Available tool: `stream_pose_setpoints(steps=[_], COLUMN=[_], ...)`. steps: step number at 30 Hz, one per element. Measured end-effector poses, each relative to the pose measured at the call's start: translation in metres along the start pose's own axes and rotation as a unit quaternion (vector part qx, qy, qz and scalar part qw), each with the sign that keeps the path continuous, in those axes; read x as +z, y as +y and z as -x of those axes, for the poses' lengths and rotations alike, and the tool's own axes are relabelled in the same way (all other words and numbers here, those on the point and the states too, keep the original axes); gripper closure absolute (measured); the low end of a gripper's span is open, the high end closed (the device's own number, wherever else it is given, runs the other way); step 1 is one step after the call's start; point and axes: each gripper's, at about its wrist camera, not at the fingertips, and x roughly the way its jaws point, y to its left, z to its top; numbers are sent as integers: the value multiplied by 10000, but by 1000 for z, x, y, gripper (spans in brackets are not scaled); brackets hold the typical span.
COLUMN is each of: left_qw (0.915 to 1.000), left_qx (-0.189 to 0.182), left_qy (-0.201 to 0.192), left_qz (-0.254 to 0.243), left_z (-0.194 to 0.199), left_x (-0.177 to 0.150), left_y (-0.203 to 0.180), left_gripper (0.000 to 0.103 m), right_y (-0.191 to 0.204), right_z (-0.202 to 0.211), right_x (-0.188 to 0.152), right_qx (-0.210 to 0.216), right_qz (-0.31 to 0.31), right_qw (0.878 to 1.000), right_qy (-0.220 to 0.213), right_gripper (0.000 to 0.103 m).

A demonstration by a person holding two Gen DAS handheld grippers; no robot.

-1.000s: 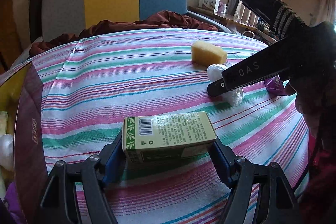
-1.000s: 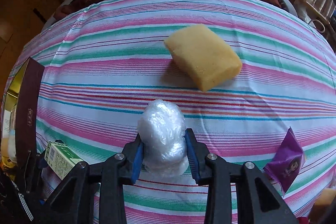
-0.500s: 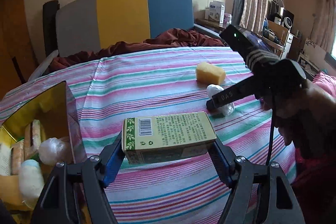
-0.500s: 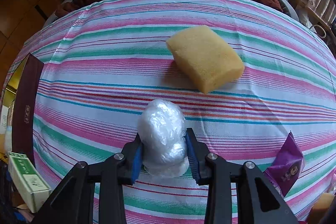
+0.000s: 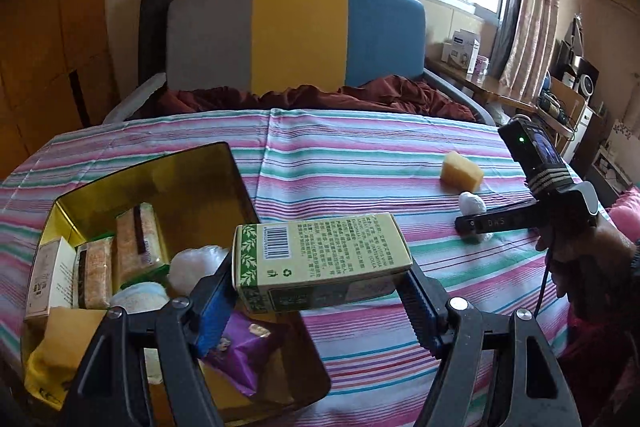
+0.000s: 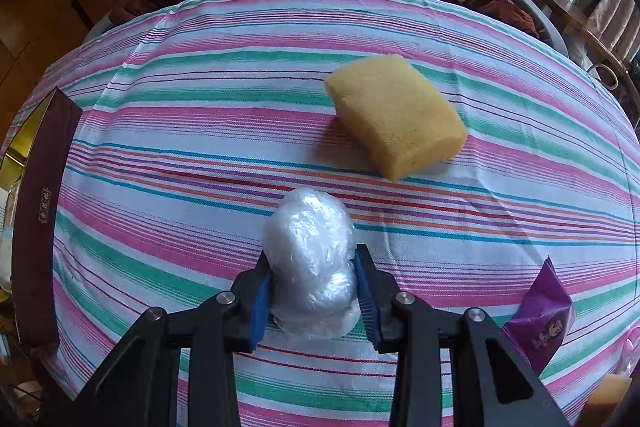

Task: Organize objects
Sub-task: 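Carry the green box into the gold tray and open the left tool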

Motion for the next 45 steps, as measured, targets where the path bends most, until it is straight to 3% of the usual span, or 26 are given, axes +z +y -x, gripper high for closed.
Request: stream_pose_setpoints(steps=[3, 7, 12, 15, 21, 30, 34, 40, 45], left_qw=[9984, 9927, 9818, 9738, 9761, 9700, 9695, 9724, 9805], left_qx=[-115, 39, 237, 37, 163, 261, 378, 498, 902], left_qy=[65, -3, 214, 360, 547, 1022, 1181, 1030, 700], left_qz=[549, 1203, 1870, 2246, 2096, 2188, 2116, 2035, 1599], left_z=[6, 18, 13, 2, -38, -100, -117, -105, -68], left_x=[0, 2, -2, 1, 28, 52, 56, 53, 37], left_y=[37, 93, 152, 167, 161, 167, 166, 166, 153], left_gripper=[28, 28, 28, 28, 28, 28, 22, 17, 17], right_y=[1, 3, 6, 6, 2, -3, -2, -1, -2], right_z=[-4, -7, -8, -8, -12, -21, -18, -15, -16], right_x=[2, 5, 5, 6, 9, 21, 18, 16, 17], right_qx=[-51, -116, -208, -236, -254, -262, -262, -261, -284], right_qz=[71, 134, 221, 246, 263, 292, 299, 298, 312], right_qw=[10000, 9998, 9995, 9994, 9993, 9992, 9992, 9992, 9991], right_qy=[-24, -40, -47, -46, -49, -49, -55, -66, -73], right_gripper=[66, 66, 65, 65, 65, 65, 65, 64, 64])
